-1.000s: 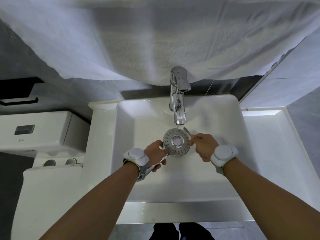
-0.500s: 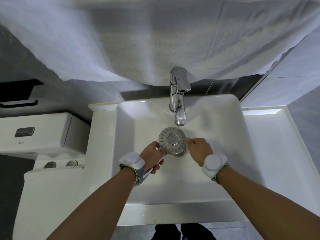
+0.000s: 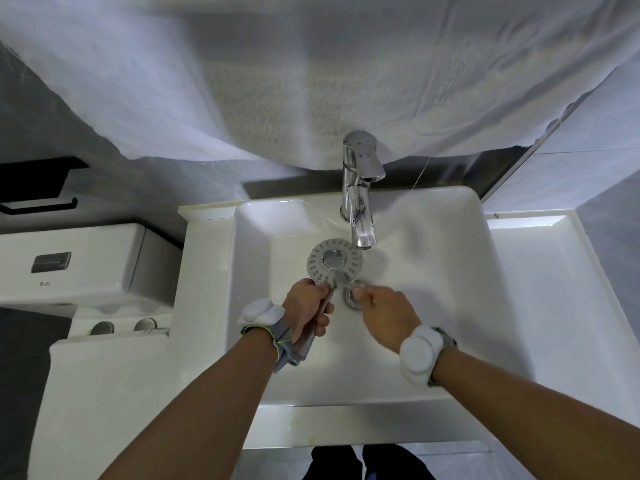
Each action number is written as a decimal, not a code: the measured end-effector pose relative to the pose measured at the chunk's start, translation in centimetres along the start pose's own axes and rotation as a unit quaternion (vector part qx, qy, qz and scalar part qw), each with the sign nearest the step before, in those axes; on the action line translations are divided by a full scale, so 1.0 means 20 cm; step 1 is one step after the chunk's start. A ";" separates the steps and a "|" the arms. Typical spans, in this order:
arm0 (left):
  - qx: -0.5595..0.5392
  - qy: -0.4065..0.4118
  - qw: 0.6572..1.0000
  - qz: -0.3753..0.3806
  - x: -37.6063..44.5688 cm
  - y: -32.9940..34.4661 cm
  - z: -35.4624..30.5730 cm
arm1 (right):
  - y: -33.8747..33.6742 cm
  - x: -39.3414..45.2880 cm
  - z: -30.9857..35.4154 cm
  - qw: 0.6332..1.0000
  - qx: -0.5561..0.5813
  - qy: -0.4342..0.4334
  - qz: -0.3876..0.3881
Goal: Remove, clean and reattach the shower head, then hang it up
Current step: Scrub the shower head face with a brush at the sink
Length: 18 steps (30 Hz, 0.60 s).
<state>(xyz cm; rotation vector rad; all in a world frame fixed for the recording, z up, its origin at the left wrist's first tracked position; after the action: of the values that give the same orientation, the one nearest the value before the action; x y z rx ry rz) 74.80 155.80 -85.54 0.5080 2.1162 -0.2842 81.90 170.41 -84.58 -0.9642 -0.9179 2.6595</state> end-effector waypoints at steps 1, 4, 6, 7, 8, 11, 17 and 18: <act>-0.004 -0.003 1.000 0.001 0.00 0.00 -0.01 | 0.01 -0.01 0.00 1.000 -0.009 -0.009 0.003; -0.013 -0.006 1.000 0.007 -0.01 0.03 -0.03 | -0.04 0.01 0.00 0.999 0.022 -0.005 -0.027; -0.020 -0.006 1.000 0.007 -0.02 0.04 -0.05 | -0.03 0.01 0.01 1.000 0.011 -0.014 -0.018; -0.024 -0.006 1.000 0.007 -0.02 0.05 -0.06 | -0.02 0.00 0.01 1.000 0.005 -0.020 -0.013; -0.026 -0.006 1.000 0.007 -0.02 0.05 -0.06 | -0.03 0.00 0.00 1.000 0.000 -0.021 -0.017; -0.025 -0.005 1.000 0.007 -0.02 0.07 -0.07 | -0.08 0.02 -0.02 0.999 0.010 -0.008 -0.049; 0.006 -0.009 1.000 0.019 -0.04 0.09 -0.05 | -0.09 0.04 -0.03 0.999 -0.002 -0.006 -0.054; 0.014 -0.005 1.000 0.018 -0.04 0.09 -0.05 | -0.10 0.04 -0.03 0.998 -0.007 -0.013 -0.053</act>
<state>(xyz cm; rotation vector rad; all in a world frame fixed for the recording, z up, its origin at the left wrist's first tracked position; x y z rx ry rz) 75.21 157.60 -84.29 0.5590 2.0931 -0.2951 81.53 172.51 -84.12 -0.8596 -0.9663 2.5859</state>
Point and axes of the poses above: each hand's wrist, its own x-axis towards the middle knuckle, its own y-axis out of the palm, z = x × y, the point moved 4 cm from there along x, towards the middle knuckle, and after that the axes turned 1 degree about y, right-handed, at the moved point
